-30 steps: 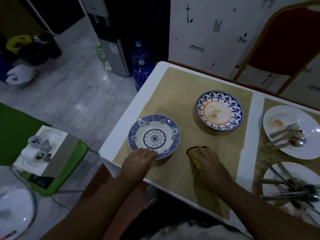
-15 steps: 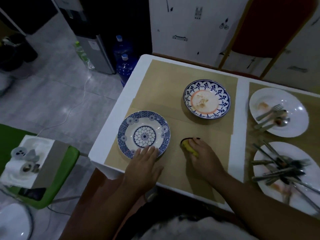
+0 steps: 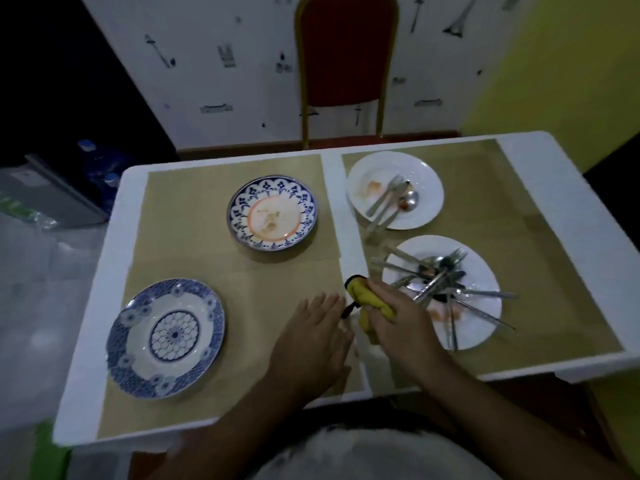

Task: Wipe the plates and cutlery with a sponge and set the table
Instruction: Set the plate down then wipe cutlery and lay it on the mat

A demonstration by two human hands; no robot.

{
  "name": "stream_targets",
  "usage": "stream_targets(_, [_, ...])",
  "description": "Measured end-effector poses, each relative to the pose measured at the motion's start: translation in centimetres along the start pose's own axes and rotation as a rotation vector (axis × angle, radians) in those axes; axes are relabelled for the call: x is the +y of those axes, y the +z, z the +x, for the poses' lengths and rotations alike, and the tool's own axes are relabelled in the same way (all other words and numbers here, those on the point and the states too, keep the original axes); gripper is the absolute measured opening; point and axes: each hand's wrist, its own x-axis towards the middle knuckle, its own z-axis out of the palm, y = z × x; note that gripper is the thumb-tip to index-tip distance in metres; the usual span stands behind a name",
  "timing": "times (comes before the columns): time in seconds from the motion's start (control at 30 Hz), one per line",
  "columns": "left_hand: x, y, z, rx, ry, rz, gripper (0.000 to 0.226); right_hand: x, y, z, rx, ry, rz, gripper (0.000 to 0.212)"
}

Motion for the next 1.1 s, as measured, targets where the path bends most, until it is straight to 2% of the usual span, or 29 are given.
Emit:
stream_targets(0.17, [5.2,1.6,3.9,-0.068,-0.034,-0.147,0.054,3.6,-5.9,-0.5,0.120,0.077,0.101,0.043])
stream_targets(0.33, [8.6,5.4,8.4,-0.144,-0.122,-0.136,0.020,6.6,-10.2,-0.5,0.151,0.185,0.183,0.039])
stream_targets(0.47, [10.0,7.7,11.3,-0.137,-0.192,-0.081,0.008,7.9,-12.8,-0.1,0.140,0.194,0.215,0.039])
stream_targets(0.57, [10.9,8.1,12.0,-0.111,-0.258,-0.061,0.008,8.9,-14.2,0.4,0.139,0.217,0.267,0.035])
stream_targets(0.73, [11.6,7.5,12.0,-0.138,-0.375,-0.220,0.031,9.5,-15.7,0.9,0.175,0.225,0.277,0.035])
stream_targets(0.83, [11.6,6.7,11.7,-0.186,-0.389,-0.308,0.029,9.4,-15.4,1.2,0.217,0.221,0.256,0.035])
stream_targets(0.97, [11.2,4.9,10.8,-0.205,-0.420,-0.423,0.021,8.7,-14.3,1.0,0.251,0.123,0.168,0.041])
stream_targets(1.1, [11.6,2.5,9.3,-0.267,-0.605,-0.814,0.025,8.0,-12.3,1.2,0.139,-0.119,-0.060,0.052])
